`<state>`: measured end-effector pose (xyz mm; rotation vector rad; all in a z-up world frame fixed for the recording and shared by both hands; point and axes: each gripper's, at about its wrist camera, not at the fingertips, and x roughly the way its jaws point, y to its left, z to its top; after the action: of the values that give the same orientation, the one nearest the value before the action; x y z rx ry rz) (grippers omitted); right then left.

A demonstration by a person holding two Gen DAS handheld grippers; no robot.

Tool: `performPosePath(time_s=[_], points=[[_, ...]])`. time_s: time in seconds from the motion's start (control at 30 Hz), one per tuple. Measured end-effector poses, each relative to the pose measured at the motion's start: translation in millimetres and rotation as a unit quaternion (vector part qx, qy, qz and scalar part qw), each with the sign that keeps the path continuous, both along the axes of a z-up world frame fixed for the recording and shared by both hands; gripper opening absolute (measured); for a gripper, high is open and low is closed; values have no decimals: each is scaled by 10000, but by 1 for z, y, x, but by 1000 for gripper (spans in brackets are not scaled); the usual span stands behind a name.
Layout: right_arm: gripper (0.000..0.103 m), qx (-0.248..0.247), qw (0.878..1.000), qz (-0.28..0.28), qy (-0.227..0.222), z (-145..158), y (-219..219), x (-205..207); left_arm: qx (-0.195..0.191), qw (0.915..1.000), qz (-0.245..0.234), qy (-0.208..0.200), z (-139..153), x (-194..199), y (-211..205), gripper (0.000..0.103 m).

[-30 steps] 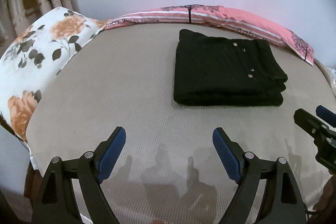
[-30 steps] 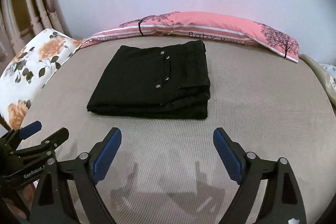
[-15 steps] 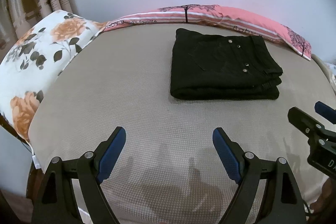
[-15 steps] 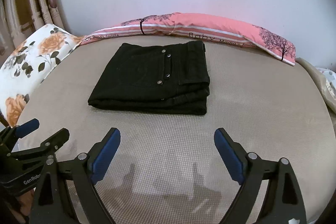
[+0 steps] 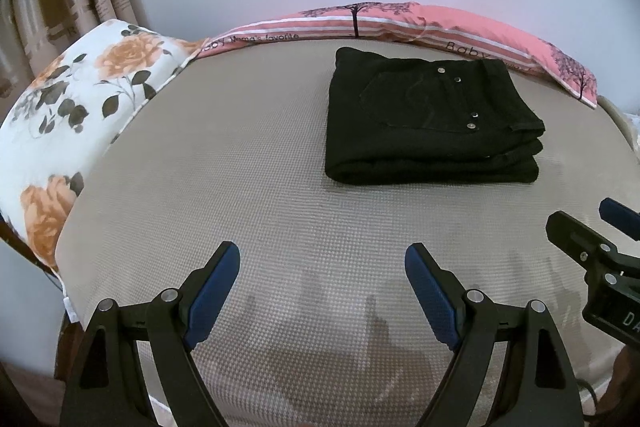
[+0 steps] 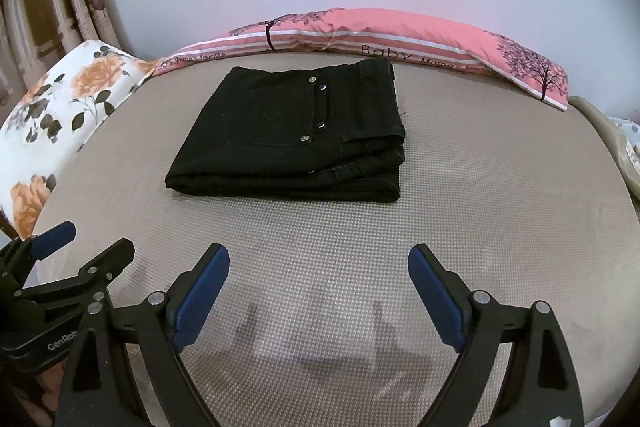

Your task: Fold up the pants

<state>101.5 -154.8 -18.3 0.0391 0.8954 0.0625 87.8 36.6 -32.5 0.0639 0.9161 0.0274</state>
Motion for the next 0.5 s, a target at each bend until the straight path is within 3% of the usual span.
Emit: performPosePath(time_s=[0.5], points=[[89,-164,9998,-74,-31,-5,4,9,64,10000,-17,29,-10,10,3,85]])
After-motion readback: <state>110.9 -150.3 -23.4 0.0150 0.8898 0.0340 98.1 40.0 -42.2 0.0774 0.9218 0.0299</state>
